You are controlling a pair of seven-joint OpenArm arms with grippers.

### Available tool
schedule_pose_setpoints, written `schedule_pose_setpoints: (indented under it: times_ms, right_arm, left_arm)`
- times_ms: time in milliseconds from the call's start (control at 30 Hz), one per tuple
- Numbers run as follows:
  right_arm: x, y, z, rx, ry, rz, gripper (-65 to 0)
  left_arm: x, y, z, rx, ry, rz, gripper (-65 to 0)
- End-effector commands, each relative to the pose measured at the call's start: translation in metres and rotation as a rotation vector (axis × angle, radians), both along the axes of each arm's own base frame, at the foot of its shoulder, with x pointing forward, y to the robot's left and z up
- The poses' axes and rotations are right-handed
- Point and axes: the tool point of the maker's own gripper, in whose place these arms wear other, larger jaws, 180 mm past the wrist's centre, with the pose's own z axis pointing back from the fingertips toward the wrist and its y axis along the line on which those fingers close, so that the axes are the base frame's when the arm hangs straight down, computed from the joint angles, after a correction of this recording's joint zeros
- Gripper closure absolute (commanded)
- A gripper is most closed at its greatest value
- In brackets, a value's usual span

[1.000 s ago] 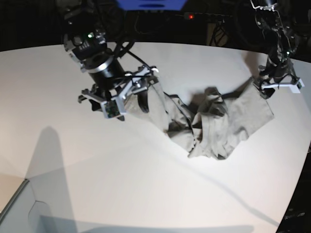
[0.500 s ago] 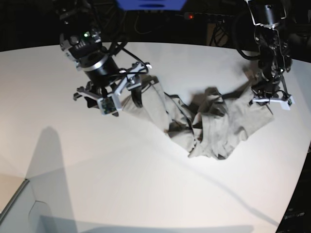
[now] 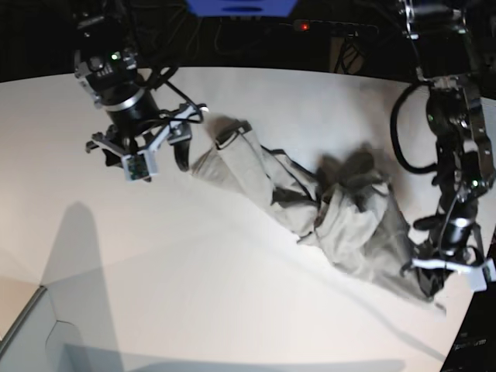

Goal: Layout the t-shirt on the table in an organized manner, then fold the t-shirt properly
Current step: 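Grasp the t-shirt with the left gripper and lift it high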

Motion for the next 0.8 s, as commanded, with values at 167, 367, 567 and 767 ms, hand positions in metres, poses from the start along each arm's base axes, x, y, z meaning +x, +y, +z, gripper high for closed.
schedule_pose_setpoints:
  times_ms: [167, 367, 567, 767]
  right_arm:
    - [0.002, -0.059, 0.009, -0.064, -0.035, -0.128, -37.3]
    - [0.002, -0.091, 0.014, -0.098, -0.047, -0.209, -37.3]
    - [-0.004, -0.110, 0.013, -0.094, -0.042, -0.295, -37.3]
    - [-0.005, -0.117, 0.015, -0.102, -0.045, -0.311, -37.3]
  left_arm:
    - [0.058, -0.055, 0.126, 0.055, -0.287, -0.141, 0.0]
    - [0.110, -0.125, 0.182, 0.008, -0.357, -0.268, -0.1]
    - [0.094, -0.179, 0.238, -0.010, -0.499, -0.370, -0.1]
    - [0.064, -0.145, 0.299, 0.013, -0.672, -0.309, -0.1]
